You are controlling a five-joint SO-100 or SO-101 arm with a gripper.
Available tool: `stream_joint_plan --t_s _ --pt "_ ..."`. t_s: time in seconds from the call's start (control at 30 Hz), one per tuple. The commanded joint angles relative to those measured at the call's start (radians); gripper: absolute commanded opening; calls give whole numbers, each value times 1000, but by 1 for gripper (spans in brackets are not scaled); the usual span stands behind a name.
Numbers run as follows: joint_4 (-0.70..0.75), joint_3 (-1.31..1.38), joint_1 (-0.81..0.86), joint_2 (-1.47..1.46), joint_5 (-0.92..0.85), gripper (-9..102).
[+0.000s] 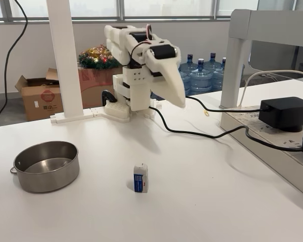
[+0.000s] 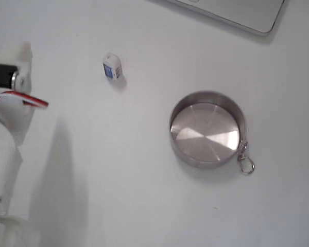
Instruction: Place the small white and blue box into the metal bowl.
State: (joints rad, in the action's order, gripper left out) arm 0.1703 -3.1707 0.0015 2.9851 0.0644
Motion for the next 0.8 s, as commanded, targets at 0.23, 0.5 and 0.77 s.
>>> stream_joint_plan --t_s 0.23,0.5,0.77 --pt "-345 -57 114 -212 290 -3" --pt "-164 -55 192 -222 1028 -3" --pt "20 -55 189 -222 1440 -3"
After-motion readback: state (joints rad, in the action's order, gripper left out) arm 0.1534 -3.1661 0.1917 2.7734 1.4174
